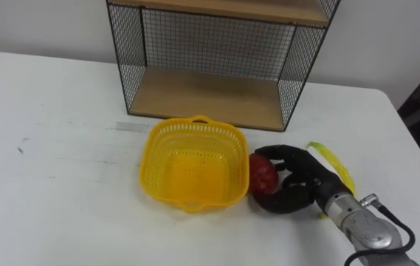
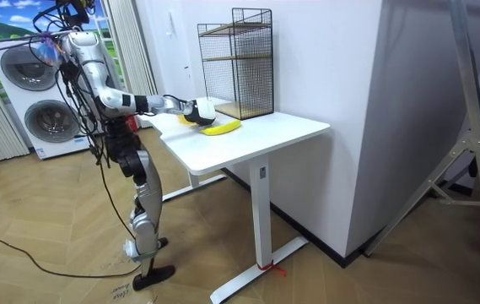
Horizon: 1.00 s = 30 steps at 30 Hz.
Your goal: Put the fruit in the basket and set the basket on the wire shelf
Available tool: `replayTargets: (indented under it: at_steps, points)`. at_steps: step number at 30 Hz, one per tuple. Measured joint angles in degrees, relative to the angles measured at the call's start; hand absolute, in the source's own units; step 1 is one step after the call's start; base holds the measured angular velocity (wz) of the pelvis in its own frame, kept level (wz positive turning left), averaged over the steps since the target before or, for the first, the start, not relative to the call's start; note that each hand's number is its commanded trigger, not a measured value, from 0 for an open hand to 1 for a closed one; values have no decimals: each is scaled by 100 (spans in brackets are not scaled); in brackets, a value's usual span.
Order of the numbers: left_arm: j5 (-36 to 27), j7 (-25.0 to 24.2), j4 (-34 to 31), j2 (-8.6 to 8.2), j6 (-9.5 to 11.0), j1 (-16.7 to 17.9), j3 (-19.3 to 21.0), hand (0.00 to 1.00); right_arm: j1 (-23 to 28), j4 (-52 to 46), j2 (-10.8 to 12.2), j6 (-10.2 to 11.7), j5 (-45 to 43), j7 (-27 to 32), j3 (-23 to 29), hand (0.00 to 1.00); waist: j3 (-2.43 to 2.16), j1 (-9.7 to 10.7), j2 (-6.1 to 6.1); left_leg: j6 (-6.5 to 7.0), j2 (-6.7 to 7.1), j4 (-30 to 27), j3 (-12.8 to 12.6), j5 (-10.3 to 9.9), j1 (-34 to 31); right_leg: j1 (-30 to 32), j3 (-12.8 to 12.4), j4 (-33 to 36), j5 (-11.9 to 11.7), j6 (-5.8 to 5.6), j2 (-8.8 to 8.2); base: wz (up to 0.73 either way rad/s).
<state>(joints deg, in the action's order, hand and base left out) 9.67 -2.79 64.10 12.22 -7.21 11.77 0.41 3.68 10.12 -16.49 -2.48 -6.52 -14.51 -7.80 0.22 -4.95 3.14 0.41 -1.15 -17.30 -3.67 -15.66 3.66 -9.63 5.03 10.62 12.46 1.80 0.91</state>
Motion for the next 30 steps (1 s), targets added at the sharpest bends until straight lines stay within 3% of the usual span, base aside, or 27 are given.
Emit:
replayTargets:
  at_steps: [11,22,26,30]
  points:
    - [2,-11,-2,-29,-38,19,14,0,4,28,34,-2,1,-61,18,100,0,14,-97,-1,2,-45,59,-1,0,-32,45,3,-4,5,-1,1]
    - [8,-2,-135,-25,-54,117,59,0,5,27,35,0,148,-59,68,100,-11,69,-108,-3,4,-34,59,1,-16,31,23,-5,-4,5,1,0]
    - [7,-12,-129,-25,-112,158,80,0,4,21,35,-1,137,-65,69,100,-47,144,-123,-1,10,-35,67,2,-31,36,17,-8,-4,4,-3,0]
    - [7,-14,-128,-20,-110,165,169,0,5,21,35,-2,150,-57,76,100,-53,159,-118,-1,13,-33,76,3,-1,8,1,-5,-3,3,-7,0]
